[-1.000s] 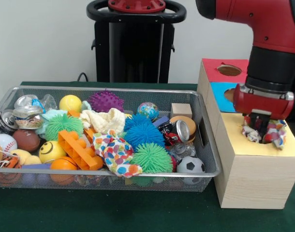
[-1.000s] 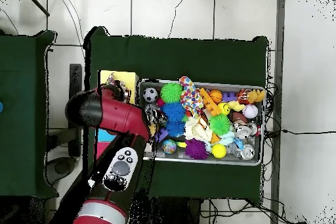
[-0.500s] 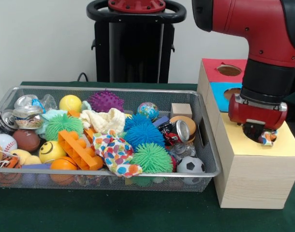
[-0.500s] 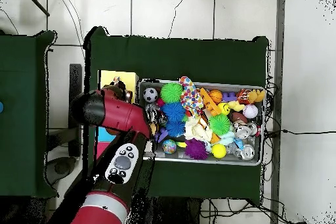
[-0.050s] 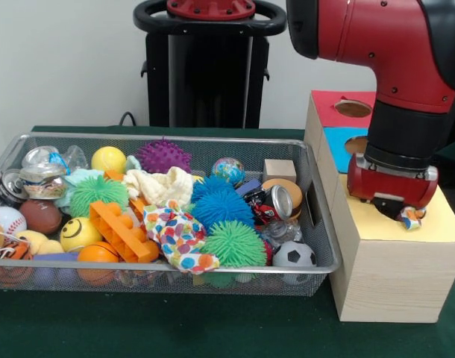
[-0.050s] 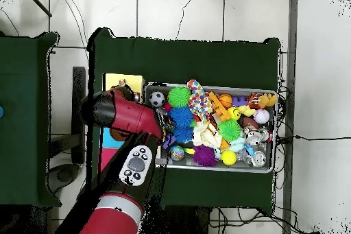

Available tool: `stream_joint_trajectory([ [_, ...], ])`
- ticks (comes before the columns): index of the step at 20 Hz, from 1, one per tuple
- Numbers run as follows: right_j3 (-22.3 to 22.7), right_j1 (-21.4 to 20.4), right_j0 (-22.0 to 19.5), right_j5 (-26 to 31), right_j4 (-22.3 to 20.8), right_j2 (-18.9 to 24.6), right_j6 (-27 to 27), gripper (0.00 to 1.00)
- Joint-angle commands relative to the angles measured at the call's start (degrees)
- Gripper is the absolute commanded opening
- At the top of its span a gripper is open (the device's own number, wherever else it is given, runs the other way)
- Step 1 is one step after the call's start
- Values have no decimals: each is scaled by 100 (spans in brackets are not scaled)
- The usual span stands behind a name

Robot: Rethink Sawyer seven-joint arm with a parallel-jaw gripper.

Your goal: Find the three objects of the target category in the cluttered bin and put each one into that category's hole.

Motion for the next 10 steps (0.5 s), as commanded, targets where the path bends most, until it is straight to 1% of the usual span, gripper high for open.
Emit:
stream_joint_trajectory([
  [1,331,892,-547,785,152,1026,1170,0],
  [2,327,921,-575,792,158,1064,1173,0],
  [4,274,986,-559,984,185,1024,1295,0],
  [5,237,1017,-510,1088,203,948,1420,0],
  [10,131,1070,-316,1307,224,672,1713,0],
])
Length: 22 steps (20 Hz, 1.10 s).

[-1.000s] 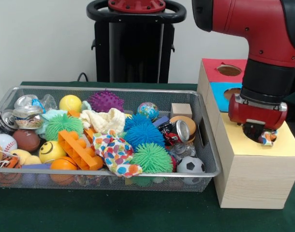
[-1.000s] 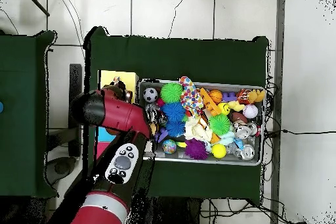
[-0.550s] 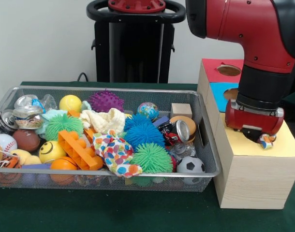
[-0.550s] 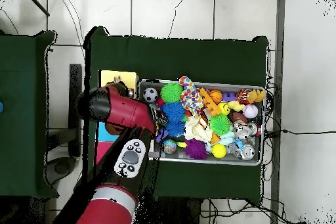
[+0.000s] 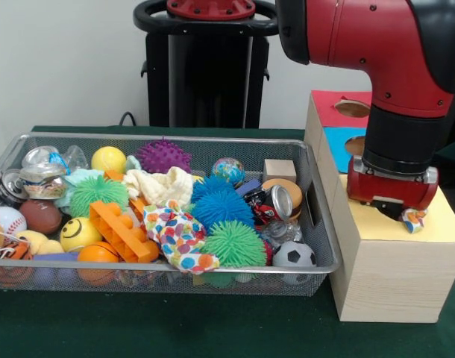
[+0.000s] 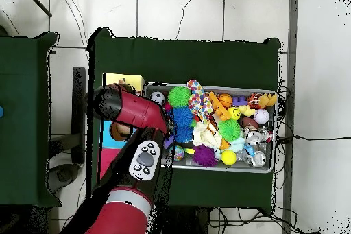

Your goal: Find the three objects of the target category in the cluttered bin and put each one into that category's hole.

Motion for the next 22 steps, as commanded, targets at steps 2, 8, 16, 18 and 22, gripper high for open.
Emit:
stream_joint_trajectory([
  [2,259,1049,-18,894,103,396,1827,0],
  [8,302,539,105,1376,-216,132,1442,0],
  [16,221,-125,379,2414,-473,-356,1436,0],
  [18,197,-241,418,2502,-479,-434,1421,0],
  [22,142,-334,431,2497,-478,-505,1362,0],
])
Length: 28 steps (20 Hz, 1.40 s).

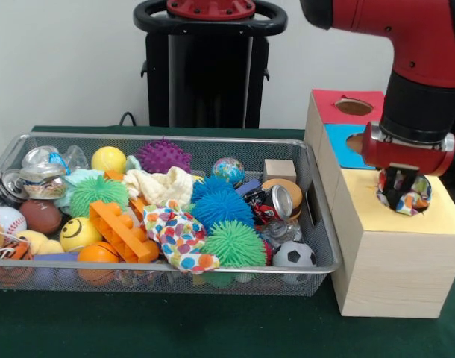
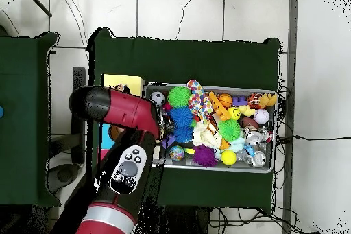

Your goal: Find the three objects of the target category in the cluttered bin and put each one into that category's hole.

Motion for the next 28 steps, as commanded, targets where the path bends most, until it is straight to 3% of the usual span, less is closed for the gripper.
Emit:
stream_joint_trajectory([
  [1,309,-184,30,1196,-404,44,1347,0],
  [10,620,-66,-143,-164,-180,433,1103,0],
  [16,651,-204,-247,-383,-125,572,996,0],
  [22,330,-700,-280,-175,-88,486,983,0],
  [24,313,-859,-331,-171,-22,574,954,0],
  [28,558,-1087,-558,-692,162,1056,747,0],
])
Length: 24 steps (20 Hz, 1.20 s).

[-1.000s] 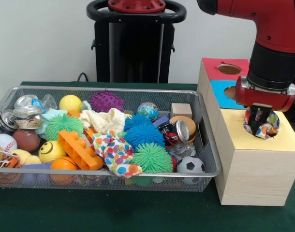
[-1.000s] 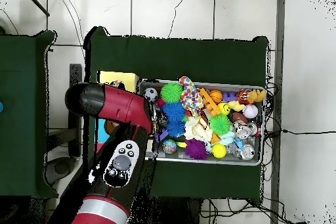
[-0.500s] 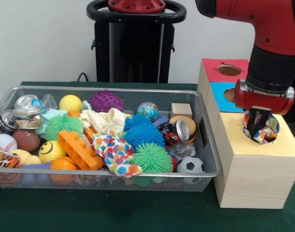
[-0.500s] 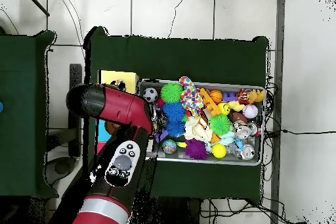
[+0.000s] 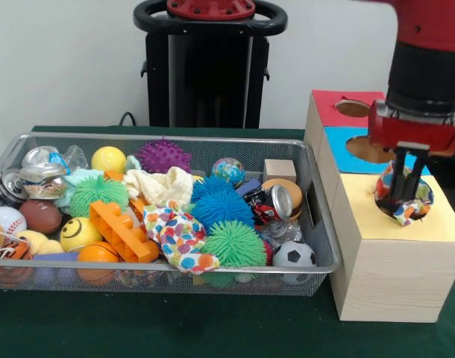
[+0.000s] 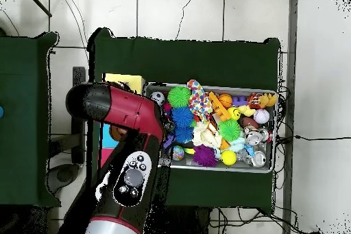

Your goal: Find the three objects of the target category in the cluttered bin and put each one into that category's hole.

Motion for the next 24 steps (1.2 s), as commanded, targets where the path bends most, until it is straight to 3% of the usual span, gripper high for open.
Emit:
stream_joint_trajectory([
  [1,470,-632,-479,-633,202,1092,685,0],
  [13,408,-586,-513,-610,-104,1140,896,0],
  [21,639,-543,-590,-993,-129,1328,901,0],
  [24,936,-535,-686,-1295,-85,1548,942,0],
])
